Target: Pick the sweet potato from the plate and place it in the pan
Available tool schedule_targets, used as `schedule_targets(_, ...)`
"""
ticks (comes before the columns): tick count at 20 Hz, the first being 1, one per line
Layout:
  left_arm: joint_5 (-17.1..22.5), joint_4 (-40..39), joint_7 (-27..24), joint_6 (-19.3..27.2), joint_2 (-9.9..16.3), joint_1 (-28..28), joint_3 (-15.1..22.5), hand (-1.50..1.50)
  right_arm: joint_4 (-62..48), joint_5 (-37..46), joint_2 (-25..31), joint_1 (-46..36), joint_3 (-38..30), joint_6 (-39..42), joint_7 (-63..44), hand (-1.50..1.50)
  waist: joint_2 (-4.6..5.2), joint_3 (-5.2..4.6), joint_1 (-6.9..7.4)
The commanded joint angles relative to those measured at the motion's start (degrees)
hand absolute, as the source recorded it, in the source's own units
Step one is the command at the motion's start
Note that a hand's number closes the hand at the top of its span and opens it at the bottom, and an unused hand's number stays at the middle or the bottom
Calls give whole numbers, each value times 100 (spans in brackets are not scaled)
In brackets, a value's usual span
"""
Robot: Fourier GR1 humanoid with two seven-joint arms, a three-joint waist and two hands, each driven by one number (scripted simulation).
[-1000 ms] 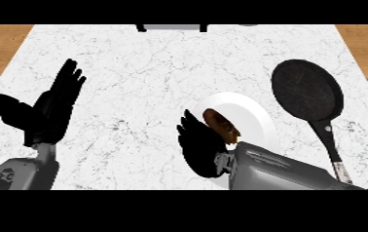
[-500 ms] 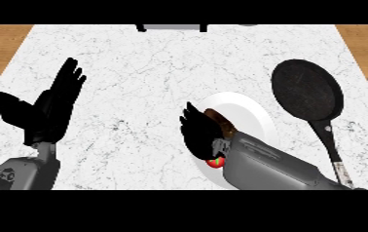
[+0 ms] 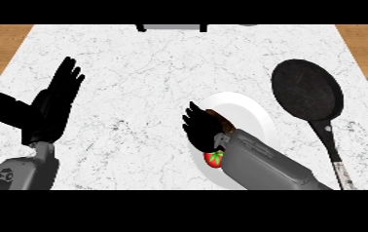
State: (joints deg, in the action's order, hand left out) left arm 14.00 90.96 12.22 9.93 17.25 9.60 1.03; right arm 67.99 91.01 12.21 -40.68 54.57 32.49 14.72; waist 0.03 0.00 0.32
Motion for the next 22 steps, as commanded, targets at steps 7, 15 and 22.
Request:
schedule_targets(7,-207,211,41,-84,-162,-161,-75,0,-701,410,-104,-44,-515,-291,800,150,-3,0,9)
schedule_targets(15,-38,-83,-11,-433,-10,-115,-320,0,-1311,670,-793,204,-390,-918,763,150,5,-1,40)
schedule_targets(22,-175,64,81,-254,-200,-69,-212,0,-1258,173,-609,351,-1513,-1021,663,150,1,1,-15)
